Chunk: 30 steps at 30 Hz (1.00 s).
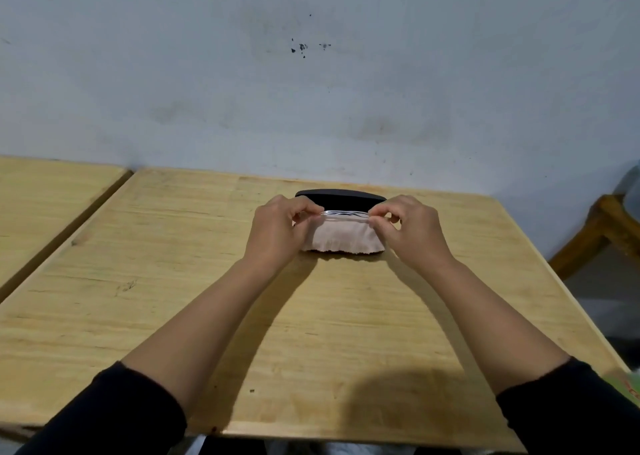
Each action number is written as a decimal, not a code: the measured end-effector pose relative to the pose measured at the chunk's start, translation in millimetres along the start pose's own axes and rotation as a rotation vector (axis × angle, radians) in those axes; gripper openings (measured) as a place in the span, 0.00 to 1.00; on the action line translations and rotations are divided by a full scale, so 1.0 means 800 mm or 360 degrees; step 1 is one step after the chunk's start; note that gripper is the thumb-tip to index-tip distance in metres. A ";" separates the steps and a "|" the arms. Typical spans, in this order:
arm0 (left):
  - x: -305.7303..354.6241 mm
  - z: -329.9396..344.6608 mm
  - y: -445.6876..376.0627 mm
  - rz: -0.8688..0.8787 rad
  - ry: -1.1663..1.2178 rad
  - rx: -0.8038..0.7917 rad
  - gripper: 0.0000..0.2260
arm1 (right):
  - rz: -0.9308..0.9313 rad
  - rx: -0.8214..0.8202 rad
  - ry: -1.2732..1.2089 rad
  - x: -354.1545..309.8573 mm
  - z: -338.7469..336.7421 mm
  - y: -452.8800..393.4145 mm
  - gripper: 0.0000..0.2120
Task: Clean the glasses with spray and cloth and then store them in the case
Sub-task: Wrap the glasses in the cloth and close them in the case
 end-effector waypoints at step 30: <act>-0.052 0.042 -0.004 -0.0229 0.0112 -0.0243 0.04 | 0.0029 -0.0077 0.0086 0.031 0.051 -0.022 0.04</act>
Point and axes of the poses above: each hand's wrist, its own y-axis away from the middle knuckle, its own z-axis out of the palm, x = y × z, the point moved 7 cm from there along -y, towards the middle knuckle, and after that the axes turned 15 degrees about z, right-handed, at the moved point
